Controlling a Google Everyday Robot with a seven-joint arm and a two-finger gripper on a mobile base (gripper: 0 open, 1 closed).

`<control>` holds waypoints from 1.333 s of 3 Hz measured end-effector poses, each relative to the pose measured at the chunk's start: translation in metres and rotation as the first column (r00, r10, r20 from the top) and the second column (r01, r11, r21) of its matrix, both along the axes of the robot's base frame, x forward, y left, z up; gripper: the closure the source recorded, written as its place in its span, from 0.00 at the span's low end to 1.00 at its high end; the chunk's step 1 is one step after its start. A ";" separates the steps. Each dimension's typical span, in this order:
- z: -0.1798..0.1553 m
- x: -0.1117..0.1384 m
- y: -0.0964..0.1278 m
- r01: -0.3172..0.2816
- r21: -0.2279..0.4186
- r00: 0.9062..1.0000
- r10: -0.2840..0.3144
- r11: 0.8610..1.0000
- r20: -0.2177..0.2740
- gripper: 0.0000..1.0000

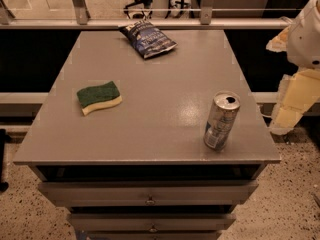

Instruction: Knock redbull can over

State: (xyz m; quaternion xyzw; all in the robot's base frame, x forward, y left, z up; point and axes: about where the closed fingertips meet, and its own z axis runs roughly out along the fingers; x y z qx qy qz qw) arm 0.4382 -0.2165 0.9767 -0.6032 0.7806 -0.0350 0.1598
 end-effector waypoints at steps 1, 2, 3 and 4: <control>0.000 0.000 0.000 0.000 0.000 1.000 0.000 1.000 0.000 0.00; -0.008 0.000 -0.009 0.019 0.067 1.000 -0.019 0.998 -0.006 0.00; -0.027 -0.006 -0.025 0.060 0.223 0.998 -0.056 0.973 -0.023 0.00; -0.043 -0.012 -0.016 0.046 0.367 0.999 -0.040 0.929 -0.024 0.00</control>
Offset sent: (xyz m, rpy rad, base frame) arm 0.0024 -0.0386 -0.0355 0.2692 0.0454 -0.0746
